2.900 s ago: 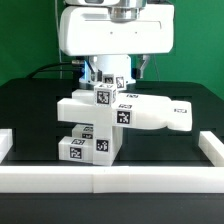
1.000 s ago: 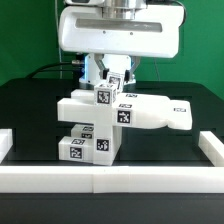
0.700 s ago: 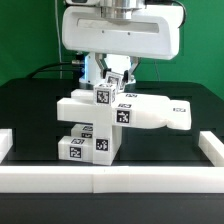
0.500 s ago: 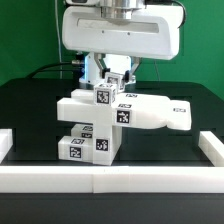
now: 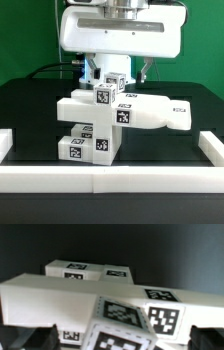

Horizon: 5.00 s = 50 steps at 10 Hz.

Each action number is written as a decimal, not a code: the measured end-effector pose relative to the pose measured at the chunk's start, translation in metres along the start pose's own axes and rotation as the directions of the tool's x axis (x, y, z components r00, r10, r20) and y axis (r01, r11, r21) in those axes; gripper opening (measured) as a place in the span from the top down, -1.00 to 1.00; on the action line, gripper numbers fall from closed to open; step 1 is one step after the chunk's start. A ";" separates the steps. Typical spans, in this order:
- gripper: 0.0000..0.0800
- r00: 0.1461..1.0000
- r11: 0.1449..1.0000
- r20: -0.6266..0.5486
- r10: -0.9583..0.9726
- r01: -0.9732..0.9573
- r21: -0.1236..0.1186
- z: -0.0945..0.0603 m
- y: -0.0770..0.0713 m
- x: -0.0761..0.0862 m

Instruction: Assemble chair

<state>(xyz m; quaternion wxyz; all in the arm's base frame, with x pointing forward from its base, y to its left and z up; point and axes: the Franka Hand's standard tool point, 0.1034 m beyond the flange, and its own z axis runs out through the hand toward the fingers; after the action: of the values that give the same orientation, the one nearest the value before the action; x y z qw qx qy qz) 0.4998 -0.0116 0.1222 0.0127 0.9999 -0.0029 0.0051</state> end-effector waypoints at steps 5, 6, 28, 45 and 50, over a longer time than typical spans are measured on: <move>-0.62 0.924 0.924 0.001 -0.383 0.383 -0.002 0.000 0.001 0.000; -0.62 0.884 0.884 0.001 -0.467 0.467 -0.002 0.000 0.002 0.000; 0.29 1.000 0.999 0.005 -0.030 0.030 -0.010 0.001 0.008 -0.001; -0.59 0.906 0.906 0.008 0.424 -0.423 -0.004 0.005 0.005 -0.002; -0.62 0.998 0.998 0.008 0.069 -0.069 -0.001 0.004 0.005 -0.001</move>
Offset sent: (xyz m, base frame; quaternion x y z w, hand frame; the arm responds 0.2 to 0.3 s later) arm -0.0003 0.0055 -0.0003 0.0024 0.0012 -0.2141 0.9768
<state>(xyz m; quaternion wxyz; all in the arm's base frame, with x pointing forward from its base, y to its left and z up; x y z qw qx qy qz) 0.4985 -0.0166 0.1179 0.0127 0.9992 -0.0377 0.0017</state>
